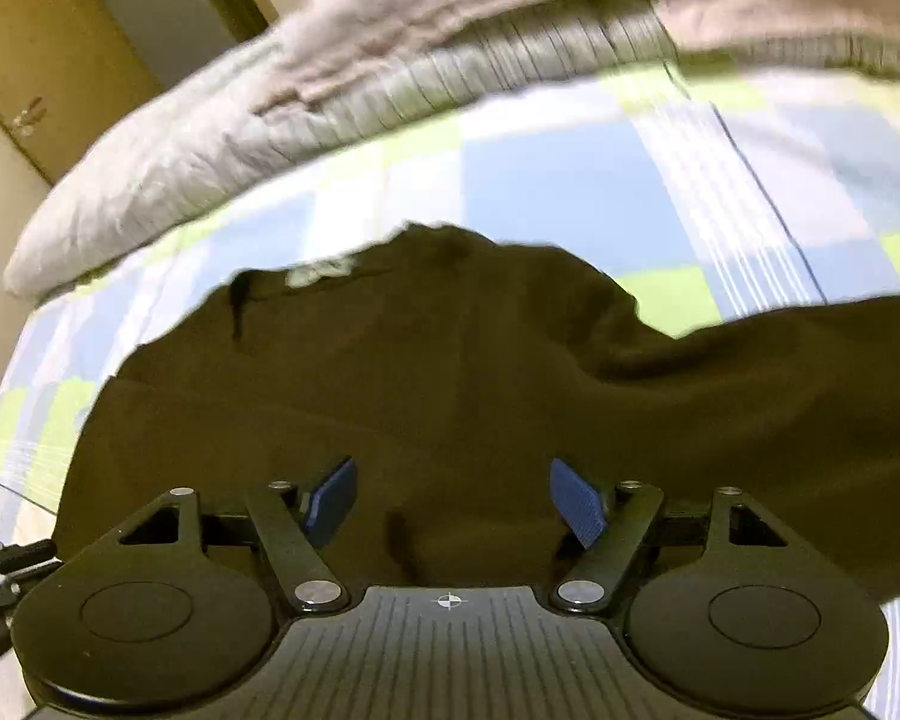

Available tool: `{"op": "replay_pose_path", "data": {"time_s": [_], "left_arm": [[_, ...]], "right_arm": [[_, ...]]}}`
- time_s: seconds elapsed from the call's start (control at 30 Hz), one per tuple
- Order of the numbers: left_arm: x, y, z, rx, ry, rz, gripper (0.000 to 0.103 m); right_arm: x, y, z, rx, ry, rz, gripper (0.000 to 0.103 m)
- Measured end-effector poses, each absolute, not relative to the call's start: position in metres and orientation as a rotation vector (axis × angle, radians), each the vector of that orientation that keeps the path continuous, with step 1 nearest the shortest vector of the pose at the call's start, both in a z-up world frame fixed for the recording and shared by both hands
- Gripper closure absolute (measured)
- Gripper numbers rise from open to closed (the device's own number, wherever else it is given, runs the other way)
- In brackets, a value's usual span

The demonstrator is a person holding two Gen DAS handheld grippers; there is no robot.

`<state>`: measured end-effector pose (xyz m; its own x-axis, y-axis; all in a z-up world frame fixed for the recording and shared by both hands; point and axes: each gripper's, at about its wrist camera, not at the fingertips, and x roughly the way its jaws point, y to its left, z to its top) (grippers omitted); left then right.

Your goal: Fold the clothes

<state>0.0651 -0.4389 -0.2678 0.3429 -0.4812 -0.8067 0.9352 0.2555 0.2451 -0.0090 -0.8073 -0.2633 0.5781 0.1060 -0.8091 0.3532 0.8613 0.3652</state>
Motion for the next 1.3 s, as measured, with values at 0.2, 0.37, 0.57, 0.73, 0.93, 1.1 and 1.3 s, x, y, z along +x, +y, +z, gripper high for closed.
{"op": "replay_pose_path", "data": {"time_s": [0.2, 0.37, 0.57, 0.73, 0.93, 1.1, 1.3], "left_arm": [[0.055, -0.469, -0.279, 0.823, 0.694, -1.127, 0.089], [0.055, -0.480, -0.295, 0.872, 0.724, -1.148, 0.090], [0.052, -0.481, -0.304, 0.908, 0.743, -1.154, 0.089], [0.047, -0.479, -0.304, 0.924, 0.744, -1.148, 0.089], [0.050, -0.478, -0.306, 0.908, 0.749, -1.126, 0.088], [0.062, -0.467, -0.310, 0.887, 0.795, -1.107, 0.088], [0.088, -0.431, -0.300, 0.856, 0.821, -1.048, 0.085]], "right_arm": [[-0.041, -0.839, -0.285, 0.882, 1.015, -0.270, 0.028], [-0.054, -0.846, -0.300, 0.965, 0.913, -0.172, 0.085], [-0.073, -0.836, -0.261, 0.670, 0.694, -0.144, 0.099], [-0.084, -0.846, -0.288, 0.696, 0.840, -0.365, 0.053], [-0.101, -0.835, -0.276, 0.687, 0.724, -0.310, 0.052], [-0.092, -0.819, -0.291, 0.714, 0.865, -0.329, 0.052], [-0.110, -0.805, -0.278, 0.768, 0.865, -0.379, 0.052]]}}
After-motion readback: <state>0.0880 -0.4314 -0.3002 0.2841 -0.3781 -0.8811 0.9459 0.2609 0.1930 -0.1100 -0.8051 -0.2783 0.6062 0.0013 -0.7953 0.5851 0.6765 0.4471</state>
